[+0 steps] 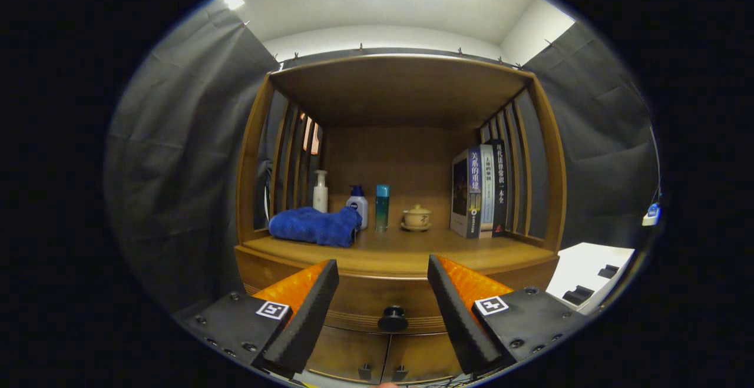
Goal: Pull open the drawer, take out the items inside it, and place them on the countertop above the cabinet.
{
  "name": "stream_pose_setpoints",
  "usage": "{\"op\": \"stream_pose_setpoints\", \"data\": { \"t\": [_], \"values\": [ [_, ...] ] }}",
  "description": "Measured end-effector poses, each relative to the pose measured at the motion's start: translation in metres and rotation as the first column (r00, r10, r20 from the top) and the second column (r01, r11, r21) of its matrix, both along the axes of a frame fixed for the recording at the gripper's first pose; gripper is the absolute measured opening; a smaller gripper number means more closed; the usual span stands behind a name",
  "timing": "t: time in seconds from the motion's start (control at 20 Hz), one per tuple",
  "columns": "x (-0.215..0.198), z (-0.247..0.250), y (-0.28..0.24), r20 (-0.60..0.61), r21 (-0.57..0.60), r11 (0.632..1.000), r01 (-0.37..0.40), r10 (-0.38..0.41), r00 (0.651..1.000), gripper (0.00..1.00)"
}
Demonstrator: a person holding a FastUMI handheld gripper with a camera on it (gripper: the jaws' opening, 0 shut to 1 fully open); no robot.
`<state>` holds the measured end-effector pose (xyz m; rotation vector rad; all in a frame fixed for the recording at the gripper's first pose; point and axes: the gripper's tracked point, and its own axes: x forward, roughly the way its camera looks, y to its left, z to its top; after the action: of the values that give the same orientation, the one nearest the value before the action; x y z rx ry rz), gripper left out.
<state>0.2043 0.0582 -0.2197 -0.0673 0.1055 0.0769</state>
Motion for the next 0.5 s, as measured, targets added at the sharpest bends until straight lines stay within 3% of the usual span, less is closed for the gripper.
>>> {"op": "stream_pose_setpoints", "data": {
  "t": [0.25, 0.5],
  "values": [
    [0.034, -0.061, -0.011, -0.094, 0.050, 0.998, 0.041, -0.036, 0.995, 0.99],
    [0.045, -0.091, -0.021, -0.115, 0.017, 0.998, 0.061, -0.058, 0.992, 0.81]
  ]
}}
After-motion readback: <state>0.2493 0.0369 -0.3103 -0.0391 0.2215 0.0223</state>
